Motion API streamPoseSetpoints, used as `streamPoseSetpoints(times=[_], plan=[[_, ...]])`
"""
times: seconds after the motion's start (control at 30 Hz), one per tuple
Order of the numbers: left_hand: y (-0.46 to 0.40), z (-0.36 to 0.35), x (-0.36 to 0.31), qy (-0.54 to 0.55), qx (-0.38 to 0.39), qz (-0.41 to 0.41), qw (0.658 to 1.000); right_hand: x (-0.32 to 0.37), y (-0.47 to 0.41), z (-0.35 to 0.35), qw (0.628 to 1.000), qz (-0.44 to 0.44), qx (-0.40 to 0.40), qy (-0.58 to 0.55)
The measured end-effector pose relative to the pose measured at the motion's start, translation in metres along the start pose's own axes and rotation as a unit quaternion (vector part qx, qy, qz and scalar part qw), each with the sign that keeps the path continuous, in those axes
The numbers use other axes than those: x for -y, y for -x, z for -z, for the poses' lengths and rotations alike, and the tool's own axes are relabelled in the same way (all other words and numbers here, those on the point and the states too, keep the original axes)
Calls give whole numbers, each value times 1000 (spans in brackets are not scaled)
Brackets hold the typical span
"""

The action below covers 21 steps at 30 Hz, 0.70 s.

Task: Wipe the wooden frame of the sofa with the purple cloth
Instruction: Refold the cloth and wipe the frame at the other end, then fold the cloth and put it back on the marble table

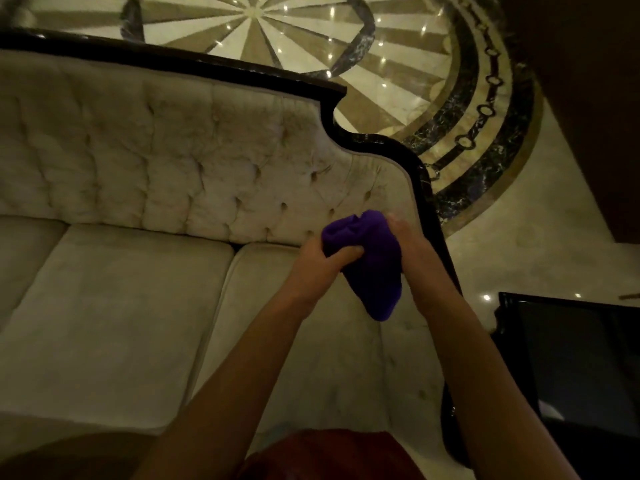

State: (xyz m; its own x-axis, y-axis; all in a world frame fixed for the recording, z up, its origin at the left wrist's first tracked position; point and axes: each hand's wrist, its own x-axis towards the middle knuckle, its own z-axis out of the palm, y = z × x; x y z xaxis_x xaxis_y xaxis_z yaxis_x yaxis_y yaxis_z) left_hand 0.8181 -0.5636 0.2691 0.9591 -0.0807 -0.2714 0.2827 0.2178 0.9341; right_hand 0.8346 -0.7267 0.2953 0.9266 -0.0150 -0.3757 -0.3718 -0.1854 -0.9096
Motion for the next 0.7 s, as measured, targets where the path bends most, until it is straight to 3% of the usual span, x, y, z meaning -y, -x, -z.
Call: streamPoseSetpoints(times=[0.23,0.33,0.5,0.63,0.7], plan=[[94,23,2,125,-212,-72,966,-27,49,-14,978,60,189,61],[146,36,13,137,-300,-96,939,-41,75,-54,951,39,303,52],[245,100,41,141,-432,-102,885,-44,132,-151,914,57,387,103],[336,165,70,179,-497,-78,845,-40,182,-240,858,126,468,170],[380,192,81,216,-478,-51,850,-39,205,-283,811,144,526,212]])
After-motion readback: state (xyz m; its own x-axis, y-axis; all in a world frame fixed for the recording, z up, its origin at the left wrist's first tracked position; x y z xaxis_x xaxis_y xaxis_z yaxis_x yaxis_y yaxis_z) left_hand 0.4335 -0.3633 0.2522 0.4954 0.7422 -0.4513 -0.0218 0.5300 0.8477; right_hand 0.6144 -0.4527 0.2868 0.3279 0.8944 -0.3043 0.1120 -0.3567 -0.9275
